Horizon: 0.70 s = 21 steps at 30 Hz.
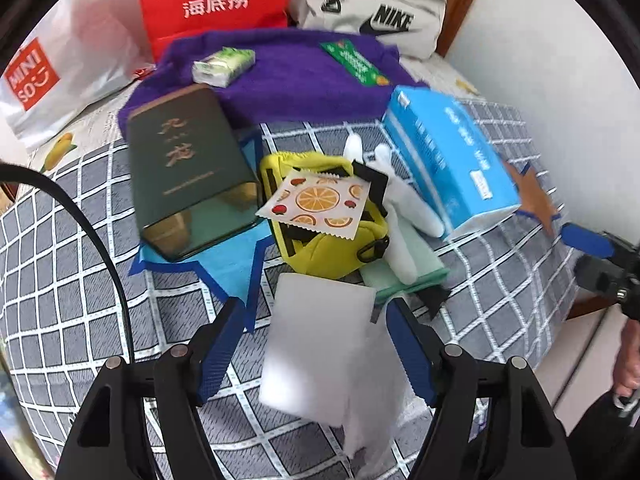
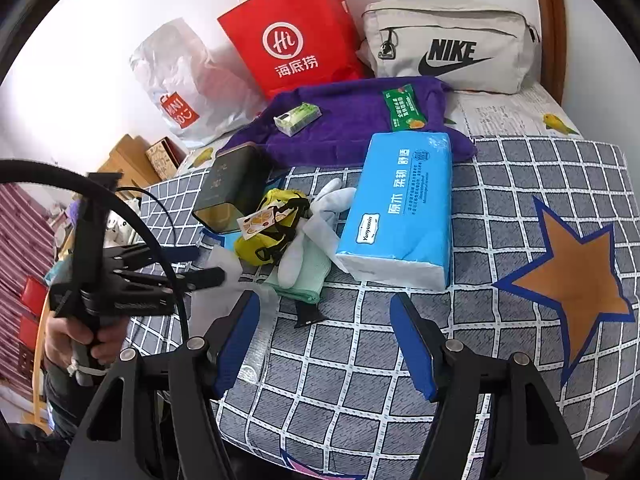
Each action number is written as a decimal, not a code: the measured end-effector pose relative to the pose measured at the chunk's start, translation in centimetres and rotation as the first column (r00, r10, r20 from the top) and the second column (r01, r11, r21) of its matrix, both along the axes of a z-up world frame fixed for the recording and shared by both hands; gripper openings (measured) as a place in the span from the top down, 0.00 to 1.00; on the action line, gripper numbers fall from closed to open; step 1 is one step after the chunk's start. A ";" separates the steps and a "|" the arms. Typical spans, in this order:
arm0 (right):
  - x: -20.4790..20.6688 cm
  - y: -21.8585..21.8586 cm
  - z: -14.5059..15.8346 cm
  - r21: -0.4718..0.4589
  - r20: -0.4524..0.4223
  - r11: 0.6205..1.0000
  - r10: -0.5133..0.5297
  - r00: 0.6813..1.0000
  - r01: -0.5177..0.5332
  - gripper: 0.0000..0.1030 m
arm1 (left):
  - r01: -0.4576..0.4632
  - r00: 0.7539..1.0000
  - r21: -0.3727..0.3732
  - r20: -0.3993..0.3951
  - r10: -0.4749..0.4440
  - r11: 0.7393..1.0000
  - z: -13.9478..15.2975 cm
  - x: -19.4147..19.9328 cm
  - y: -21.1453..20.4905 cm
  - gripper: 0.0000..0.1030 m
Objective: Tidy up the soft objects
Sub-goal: 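Grasp the white sponge with the left tool while the right tool grasps the clear mesh bag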
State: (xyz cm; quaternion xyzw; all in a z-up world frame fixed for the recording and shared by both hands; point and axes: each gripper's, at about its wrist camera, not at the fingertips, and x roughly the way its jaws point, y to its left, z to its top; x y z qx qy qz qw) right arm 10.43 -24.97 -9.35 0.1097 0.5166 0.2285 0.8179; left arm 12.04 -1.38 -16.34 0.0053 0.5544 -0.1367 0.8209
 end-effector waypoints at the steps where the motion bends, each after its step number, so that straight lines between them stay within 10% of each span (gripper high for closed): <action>1: 0.0 0.0 -0.1 0.002 -0.003 1.000 -0.001 1.000 0.001 0.35 | 0.004 1.000 0.015 -0.005 -0.004 1.000 -0.3 0.2 -0.3 0.31; 5: -0.1 0.6 -0.6 -0.007 -0.018 1.000 0.012 1.000 -0.012 0.35 | -0.001 0.999 -0.018 -0.036 0.001 1.000 -1.4 1.0 -0.6 0.52; 21: -1.8 7.6 -5.2 0.022 -0.134 0.980 0.200 0.971 -0.199 0.30 | -0.143 0.987 -0.067 0.065 0.147 0.987 1.4 0.5 5.6 0.52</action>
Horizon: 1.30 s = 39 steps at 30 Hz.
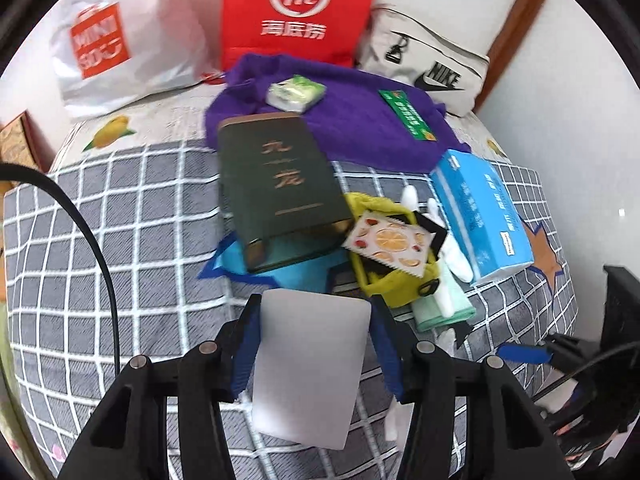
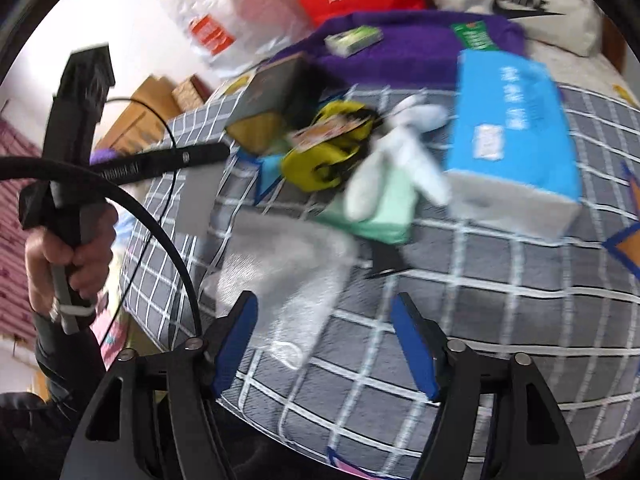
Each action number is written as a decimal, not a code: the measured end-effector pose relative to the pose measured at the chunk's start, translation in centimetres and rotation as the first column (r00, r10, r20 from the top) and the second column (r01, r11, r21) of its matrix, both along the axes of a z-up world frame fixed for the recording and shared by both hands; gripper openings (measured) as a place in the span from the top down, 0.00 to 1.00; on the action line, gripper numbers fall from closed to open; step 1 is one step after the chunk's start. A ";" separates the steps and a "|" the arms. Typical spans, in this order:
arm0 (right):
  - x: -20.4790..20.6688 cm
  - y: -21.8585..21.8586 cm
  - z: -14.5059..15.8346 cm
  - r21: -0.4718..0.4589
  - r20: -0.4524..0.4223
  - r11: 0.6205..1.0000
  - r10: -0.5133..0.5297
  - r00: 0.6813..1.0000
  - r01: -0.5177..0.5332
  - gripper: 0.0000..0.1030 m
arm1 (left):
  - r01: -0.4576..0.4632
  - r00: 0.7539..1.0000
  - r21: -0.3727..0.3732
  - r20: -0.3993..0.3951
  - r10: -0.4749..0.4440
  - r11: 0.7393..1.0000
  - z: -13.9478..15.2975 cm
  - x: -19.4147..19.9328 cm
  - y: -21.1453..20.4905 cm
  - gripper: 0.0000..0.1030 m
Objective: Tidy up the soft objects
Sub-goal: 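Grasp the white sponge with the left tool while the right tool grasps the clear mesh bag, then carry the white sponge and mesh bag toward the purple towel with both tools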
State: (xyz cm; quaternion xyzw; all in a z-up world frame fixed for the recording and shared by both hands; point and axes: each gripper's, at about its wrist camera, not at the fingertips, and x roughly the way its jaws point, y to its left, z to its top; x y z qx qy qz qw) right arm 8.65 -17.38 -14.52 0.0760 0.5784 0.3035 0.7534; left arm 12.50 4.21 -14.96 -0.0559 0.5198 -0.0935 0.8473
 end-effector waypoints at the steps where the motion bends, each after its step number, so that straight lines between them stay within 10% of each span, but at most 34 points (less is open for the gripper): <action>1: -0.1 0.5 -0.2 -0.005 0.002 1.000 0.012 1.000 -0.012 0.27 | -0.010 1.000 -0.004 -0.002 0.010 1.000 -0.1 -0.1 0.4 0.52; 15: -2.0 6.4 -2.9 -0.153 0.095 0.981 0.132 0.987 -0.117 0.24 | -0.048 0.999 -0.060 -0.019 0.047 0.997 -1.5 -2.0 2.7 0.51; 20: -2.6 6.7 -3.1 -0.192 0.148 0.973 0.156 0.977 -0.126 0.80 | -0.050 0.999 -0.069 -0.016 0.049 0.996 -1.6 -2.3 2.8 0.51; 22: -2.4 5.7 -3.0 -0.140 0.119 0.983 0.138 0.983 -0.121 0.89 | -0.049 0.999 -0.072 -0.016 0.048 0.996 -1.6 -2.4 2.8 0.51; 39: -1.1 -1.0 2.7 -0.002 0.223 1.000 0.006 0.975 -0.005 0.98 | -0.071 0.996 -0.104 0.052 0.077 0.992 0.0 -3.4 3.5 0.51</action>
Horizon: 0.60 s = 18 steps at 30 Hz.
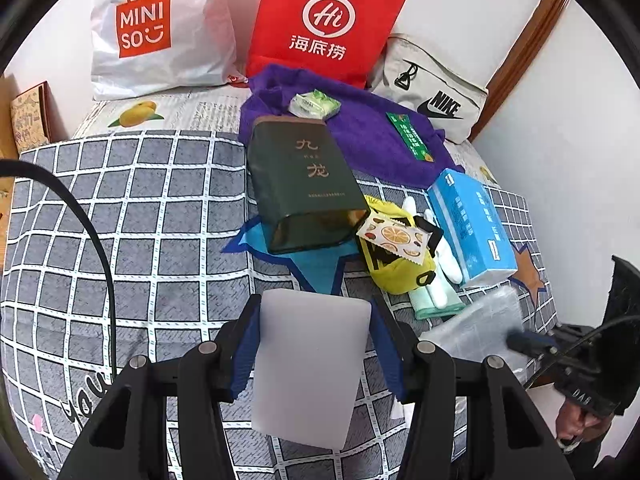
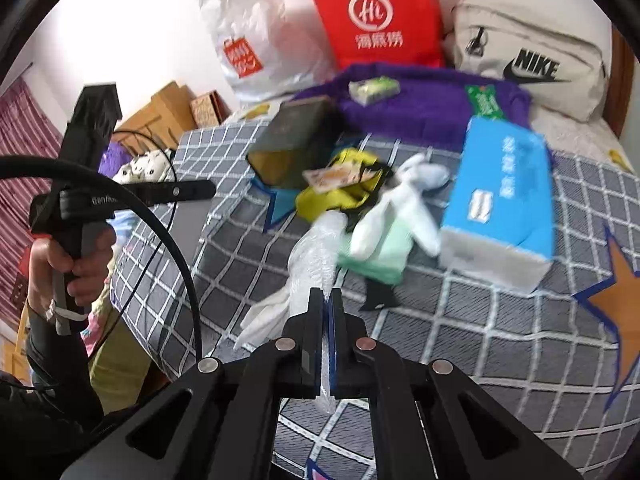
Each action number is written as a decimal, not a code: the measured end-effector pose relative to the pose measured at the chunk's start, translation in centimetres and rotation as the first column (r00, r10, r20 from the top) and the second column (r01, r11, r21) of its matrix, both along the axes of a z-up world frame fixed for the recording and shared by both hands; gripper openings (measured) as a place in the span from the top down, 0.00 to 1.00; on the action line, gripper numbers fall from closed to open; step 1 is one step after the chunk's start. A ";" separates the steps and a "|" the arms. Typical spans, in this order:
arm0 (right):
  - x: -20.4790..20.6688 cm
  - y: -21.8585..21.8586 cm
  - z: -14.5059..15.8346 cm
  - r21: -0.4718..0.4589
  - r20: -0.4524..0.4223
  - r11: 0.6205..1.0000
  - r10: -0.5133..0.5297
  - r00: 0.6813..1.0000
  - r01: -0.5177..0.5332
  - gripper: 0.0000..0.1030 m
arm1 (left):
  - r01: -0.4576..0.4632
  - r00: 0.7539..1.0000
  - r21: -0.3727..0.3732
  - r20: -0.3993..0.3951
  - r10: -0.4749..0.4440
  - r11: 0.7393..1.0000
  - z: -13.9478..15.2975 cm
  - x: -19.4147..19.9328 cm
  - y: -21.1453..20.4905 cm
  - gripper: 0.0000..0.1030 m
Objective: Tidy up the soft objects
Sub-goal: 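Carry the white sponge and mesh bag toward the purple towel with both tools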
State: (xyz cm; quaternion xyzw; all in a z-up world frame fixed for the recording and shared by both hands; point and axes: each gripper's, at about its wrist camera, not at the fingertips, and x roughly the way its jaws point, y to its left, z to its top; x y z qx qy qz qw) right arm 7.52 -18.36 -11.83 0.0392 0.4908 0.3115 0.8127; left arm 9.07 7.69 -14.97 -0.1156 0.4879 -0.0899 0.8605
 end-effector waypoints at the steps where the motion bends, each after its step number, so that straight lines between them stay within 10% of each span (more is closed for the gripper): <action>1: 0.2 -0.2 0.4 -0.001 0.008 1.000 -0.003 1.000 0.003 0.98 | -0.001 1.000 -0.001 0.004 0.001 1.000 0.2 0.0 0.1 0.51; 18: 4.5 -2.2 4.8 0.001 0.098 0.998 -0.064 0.993 0.064 0.99 | -0.020 0.996 0.004 0.084 0.019 1.000 3.5 0.8 0.3 0.52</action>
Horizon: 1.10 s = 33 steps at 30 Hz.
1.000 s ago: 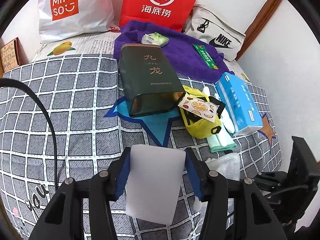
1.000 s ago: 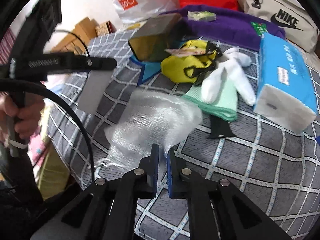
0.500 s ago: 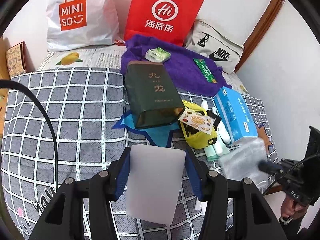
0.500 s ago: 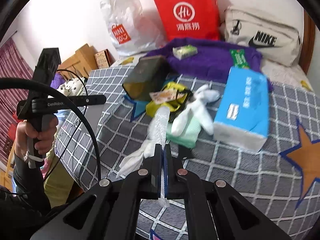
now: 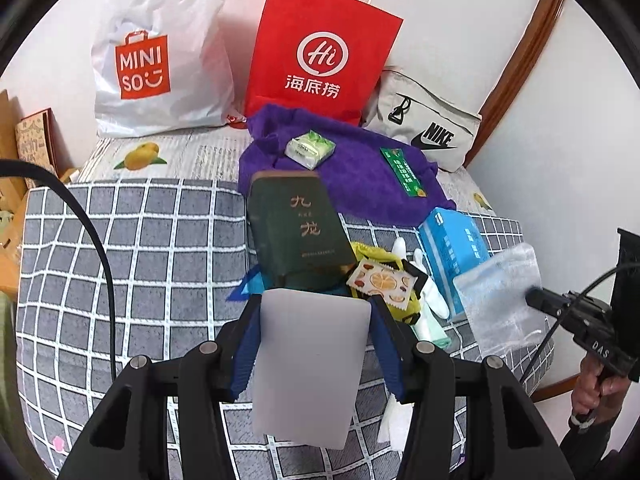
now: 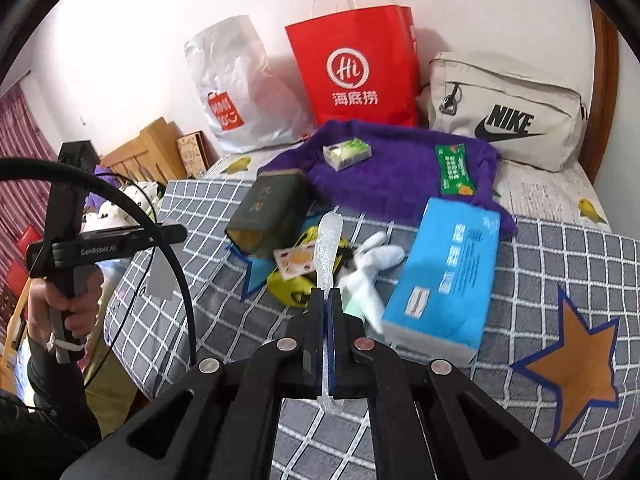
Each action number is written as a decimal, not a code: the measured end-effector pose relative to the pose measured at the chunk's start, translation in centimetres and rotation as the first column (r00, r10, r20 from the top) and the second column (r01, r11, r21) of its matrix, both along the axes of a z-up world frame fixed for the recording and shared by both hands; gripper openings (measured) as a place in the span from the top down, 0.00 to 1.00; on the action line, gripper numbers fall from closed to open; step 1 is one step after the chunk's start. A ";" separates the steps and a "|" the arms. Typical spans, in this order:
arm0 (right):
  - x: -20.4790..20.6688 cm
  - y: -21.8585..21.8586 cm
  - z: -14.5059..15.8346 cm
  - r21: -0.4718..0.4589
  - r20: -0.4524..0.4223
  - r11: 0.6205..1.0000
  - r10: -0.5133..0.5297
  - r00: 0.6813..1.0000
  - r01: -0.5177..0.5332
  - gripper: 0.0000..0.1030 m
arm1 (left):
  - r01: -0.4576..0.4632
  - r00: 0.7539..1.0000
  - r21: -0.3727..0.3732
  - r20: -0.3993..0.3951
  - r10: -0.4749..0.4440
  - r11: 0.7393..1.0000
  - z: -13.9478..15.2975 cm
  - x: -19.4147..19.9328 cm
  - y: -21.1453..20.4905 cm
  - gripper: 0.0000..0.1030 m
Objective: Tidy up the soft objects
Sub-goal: 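Carry the white sponge and mesh bag toward the purple towel with both tools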
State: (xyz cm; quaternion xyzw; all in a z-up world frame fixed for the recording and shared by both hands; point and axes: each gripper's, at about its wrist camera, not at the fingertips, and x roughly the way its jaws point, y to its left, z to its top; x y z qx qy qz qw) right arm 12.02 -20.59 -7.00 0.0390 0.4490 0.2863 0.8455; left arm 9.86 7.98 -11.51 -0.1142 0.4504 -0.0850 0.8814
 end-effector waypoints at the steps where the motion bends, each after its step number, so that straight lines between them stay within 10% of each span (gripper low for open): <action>1: 0.4 -0.1 0.2 -0.002 0.002 1.000 -0.004 1.000 0.004 0.99 | 0.001 1.000 0.003 0.001 -0.001 1.000 0.2 0.2 0.0 0.52; 33: 15.6 -0.4 1.6 0.012 0.057 0.998 -0.056 0.997 0.055 0.99 | 0.039 0.999 0.031 0.025 -0.040 0.999 3.3 12.4 0.0 0.52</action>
